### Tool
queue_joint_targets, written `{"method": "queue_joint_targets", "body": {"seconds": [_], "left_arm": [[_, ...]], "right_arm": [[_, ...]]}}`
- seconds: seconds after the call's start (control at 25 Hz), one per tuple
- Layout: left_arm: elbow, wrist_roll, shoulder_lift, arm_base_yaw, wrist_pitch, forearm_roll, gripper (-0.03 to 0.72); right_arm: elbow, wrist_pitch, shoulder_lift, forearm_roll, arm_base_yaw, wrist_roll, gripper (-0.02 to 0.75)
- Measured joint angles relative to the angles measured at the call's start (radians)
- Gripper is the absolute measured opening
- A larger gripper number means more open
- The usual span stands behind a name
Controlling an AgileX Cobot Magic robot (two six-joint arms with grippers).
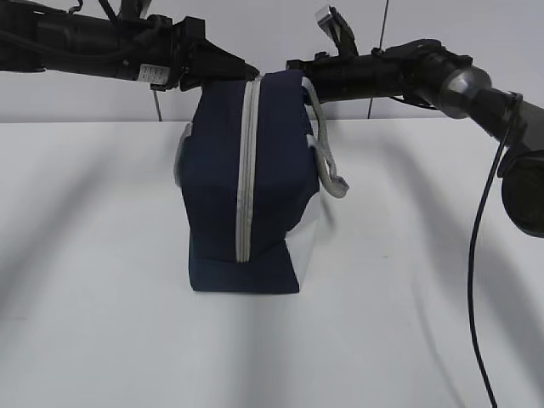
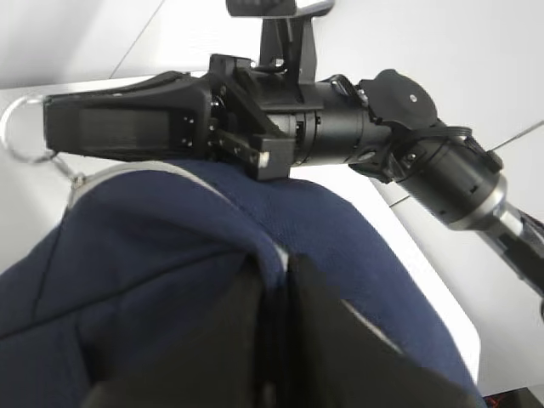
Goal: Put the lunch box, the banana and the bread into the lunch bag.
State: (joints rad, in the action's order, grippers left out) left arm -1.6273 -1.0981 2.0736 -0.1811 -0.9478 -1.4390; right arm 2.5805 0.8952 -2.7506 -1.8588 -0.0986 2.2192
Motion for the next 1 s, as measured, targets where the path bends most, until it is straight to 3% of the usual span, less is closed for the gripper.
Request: {"method": "queue_joint_targets", "body": {"seconds": [0.08,0.16,0.32,0.4,0.56,0.72,1.0], "left_arm": [[0.000,0.000,-0.001,0.000,-0.010,-0.006,0.092],[0.000,0.000,-0.003,0.000,-0.017,-0.013,0.172],[0.000,-0.001,-0.003,0.000,-0.016,-0.024,0.422],[-0.001,0.003,-0.004,0.002,-0.007,-0.030,0.496],[-0.001,0.033,-0.019,0.013,0.029,-0.006,0.528],[-0.001,0.090,-0.088,0.022,0.109,0.107,0.531],[-0.005,0.324,-0.224,0.034,0.111,0.401,0.531]], "right_arm": [[0.000,-0.003,0.000,-0.006,0.004,0.000,0.068],[0.000,-0.007,0.000,-0.016,0.006,0.000,0.167],[0.029,0.014,-0.002,-0.021,0.008,-0.009,0.435],[0.046,0.030,0.000,-0.021,0.009,-0.021,0.495],[0.047,0.039,0.042,-0.021,0.009,-0.051,0.522],[0.039,0.067,0.109,-0.021,0.014,-0.056,0.523],[-0.304,0.077,0.369,-0.021,0.017,-0.095,0.523]]}}
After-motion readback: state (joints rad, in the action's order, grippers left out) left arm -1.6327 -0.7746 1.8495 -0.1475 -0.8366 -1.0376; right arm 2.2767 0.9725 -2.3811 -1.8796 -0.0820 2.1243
